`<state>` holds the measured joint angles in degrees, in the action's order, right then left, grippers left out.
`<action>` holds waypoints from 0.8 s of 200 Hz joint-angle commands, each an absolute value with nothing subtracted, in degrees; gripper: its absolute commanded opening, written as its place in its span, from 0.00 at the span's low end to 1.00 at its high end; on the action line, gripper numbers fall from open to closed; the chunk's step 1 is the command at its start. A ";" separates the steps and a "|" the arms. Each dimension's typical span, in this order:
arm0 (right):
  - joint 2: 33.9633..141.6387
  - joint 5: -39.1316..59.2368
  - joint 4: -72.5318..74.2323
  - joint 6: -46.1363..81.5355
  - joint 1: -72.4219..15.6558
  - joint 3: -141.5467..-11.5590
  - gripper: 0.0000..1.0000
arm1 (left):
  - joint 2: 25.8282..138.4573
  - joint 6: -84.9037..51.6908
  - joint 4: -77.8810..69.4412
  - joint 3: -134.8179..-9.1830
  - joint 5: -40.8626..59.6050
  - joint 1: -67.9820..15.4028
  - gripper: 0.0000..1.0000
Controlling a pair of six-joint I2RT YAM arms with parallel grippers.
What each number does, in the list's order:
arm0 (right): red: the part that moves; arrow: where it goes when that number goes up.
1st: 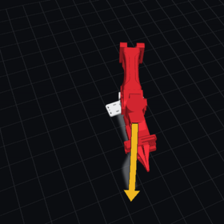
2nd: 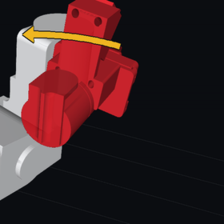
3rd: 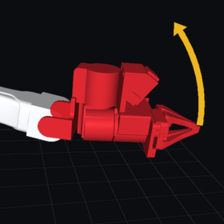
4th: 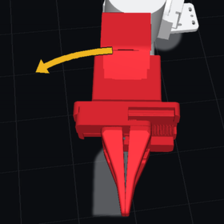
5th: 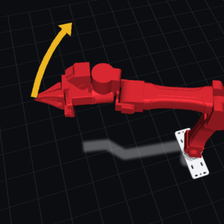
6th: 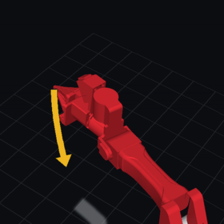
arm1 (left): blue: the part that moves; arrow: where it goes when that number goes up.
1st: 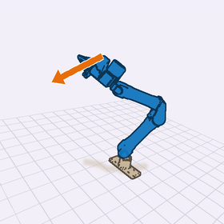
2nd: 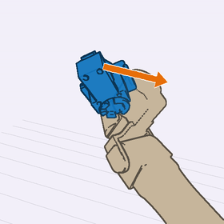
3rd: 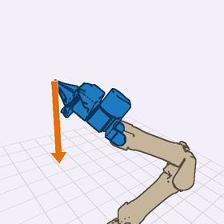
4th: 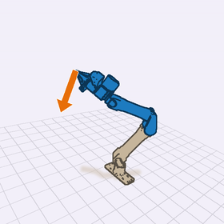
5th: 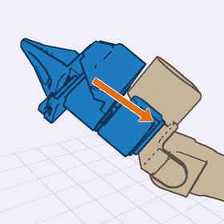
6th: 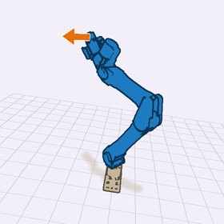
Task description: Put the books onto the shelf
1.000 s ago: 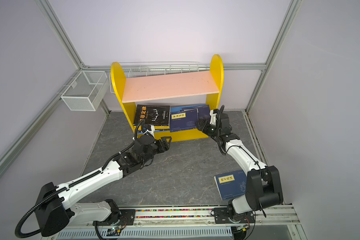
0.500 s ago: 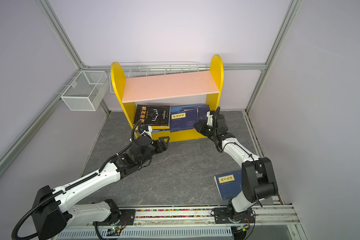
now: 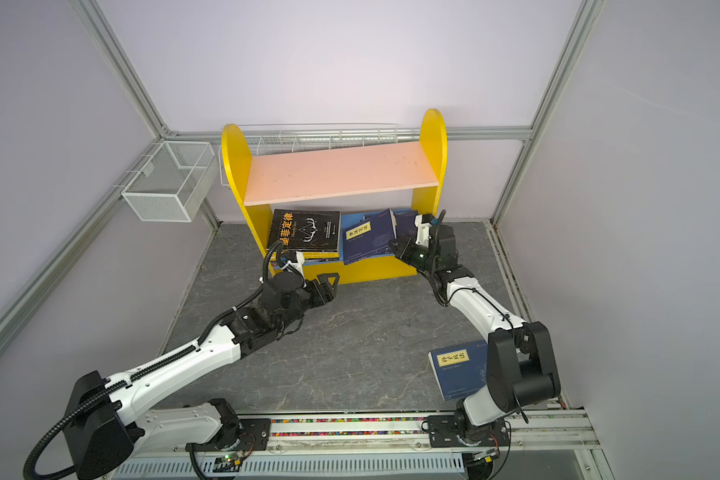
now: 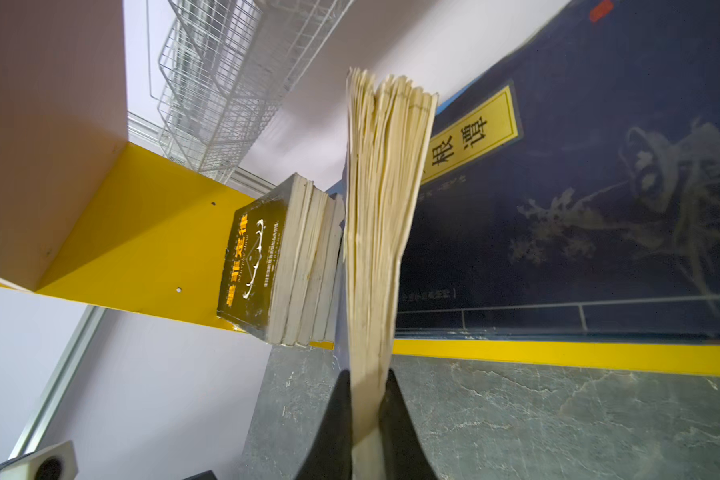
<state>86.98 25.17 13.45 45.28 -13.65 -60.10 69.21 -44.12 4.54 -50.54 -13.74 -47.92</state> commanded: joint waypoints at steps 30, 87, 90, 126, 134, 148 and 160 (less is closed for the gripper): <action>84.76 28.41 27.27 53.34 -8.43 -56.69 0.08 | 70.32 -43.78 2.83 -50.45 -12.17 -47.56 0.77; 85.20 23.85 25.63 53.04 -7.20 -56.43 0.08 | 72.38 -43.76 2.07 -51.61 -10.96 -47.63 0.77; 85.29 23.34 25.01 52.89 -7.25 -56.60 0.08 | 72.55 -43.76 2.10 -51.68 -10.88 -47.57 0.77; 84.61 15.66 13.48 49.50 -7.93 -60.08 0.12 | 73.99 -43.42 2.28 -53.50 -10.33 -47.60 0.77; 84.39 13.76 11.36 49.26 -8.04 -60.62 0.13 | 74.12 -43.34 2.28 -53.87 -10.23 -47.56 0.77; 84.34 11.25 8.79 49.13 -8.13 -61.44 0.16 | 74.50 -43.34 2.20 -54.24 -9.95 -47.60 0.77; 84.58 9.99 7.46 49.27 -8.18 -62.09 0.19 | 74.88 -43.35 2.20 -54.49 -9.63 -47.59 0.77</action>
